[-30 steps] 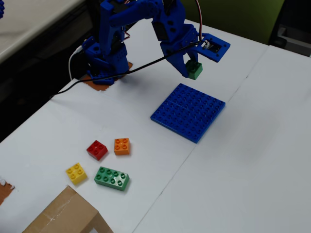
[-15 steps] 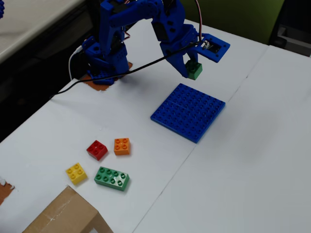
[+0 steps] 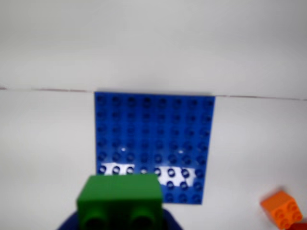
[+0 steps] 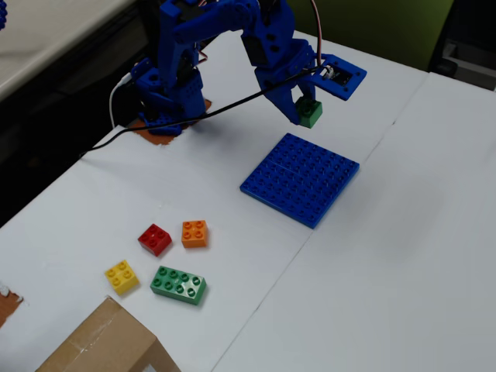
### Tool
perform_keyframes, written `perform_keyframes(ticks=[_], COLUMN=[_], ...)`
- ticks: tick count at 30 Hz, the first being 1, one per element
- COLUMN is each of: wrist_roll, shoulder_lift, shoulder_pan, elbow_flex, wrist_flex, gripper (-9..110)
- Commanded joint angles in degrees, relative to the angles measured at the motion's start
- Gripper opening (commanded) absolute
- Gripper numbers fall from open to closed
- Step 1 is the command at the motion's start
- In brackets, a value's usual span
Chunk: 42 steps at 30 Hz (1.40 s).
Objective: Pick up the 2x2 green block and go up the 8x8 blue block.
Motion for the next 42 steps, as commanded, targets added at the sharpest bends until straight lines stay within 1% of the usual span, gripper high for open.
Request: perform_keyframes(ticks=[1, 42], wrist_roll=[0.0, -0.09], shoulder_lift=[1.14, 0.35], shoulder_pan=[0.53, 0.88], elbow_flex=[-0.7, -1.41], wrist_flex=[2.37, 2.37], gripper=[0, 0])
